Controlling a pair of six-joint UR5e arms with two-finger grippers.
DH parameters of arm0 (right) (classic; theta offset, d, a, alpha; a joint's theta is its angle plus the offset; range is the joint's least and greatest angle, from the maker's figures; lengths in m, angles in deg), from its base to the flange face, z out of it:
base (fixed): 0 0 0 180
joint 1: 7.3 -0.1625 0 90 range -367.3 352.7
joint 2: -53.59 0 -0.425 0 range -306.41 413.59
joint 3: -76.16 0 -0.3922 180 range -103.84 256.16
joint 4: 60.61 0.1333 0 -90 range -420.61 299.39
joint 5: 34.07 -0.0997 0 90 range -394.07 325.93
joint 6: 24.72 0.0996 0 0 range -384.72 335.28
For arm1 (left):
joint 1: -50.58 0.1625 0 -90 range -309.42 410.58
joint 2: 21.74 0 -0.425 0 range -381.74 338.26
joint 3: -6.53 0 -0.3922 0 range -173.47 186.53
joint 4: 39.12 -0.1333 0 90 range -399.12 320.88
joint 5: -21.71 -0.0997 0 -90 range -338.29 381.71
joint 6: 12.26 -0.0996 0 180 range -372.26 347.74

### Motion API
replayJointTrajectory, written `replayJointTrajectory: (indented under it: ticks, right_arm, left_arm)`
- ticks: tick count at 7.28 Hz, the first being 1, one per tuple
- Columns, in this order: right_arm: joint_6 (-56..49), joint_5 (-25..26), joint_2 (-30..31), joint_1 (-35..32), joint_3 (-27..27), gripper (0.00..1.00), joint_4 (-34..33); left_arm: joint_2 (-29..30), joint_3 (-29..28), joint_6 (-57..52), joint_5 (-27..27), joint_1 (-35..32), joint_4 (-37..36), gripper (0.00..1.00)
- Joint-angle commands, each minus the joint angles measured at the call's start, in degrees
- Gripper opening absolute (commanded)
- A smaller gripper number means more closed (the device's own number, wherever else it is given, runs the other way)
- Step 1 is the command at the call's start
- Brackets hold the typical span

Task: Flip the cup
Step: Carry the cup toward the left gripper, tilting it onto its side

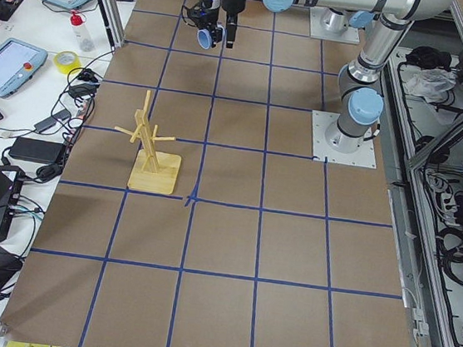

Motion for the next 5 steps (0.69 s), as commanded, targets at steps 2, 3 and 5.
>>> replayJointTrajectory:
  ticks: [2,3,5]
  right_arm:
    - [-16.18,-0.87,-0.14,-3.32,-3.92,0.00,-5.51]
    - [-22.86,-0.87,-0.14,-3.41,-4.36,0.00,-5.86]
    - [-31.18,-0.96,-2.15,-3.32,-4.37,0.00,-9.54]
  left_arm:
    - [0.00,0.06,-0.01,0.00,0.00,0.03,1.00]
    - [0.00,0.06,-0.01,0.00,0.00,0.03,1.00]
    - [0.00,0.15,-0.01,0.00,0.00,0.03,1.00]
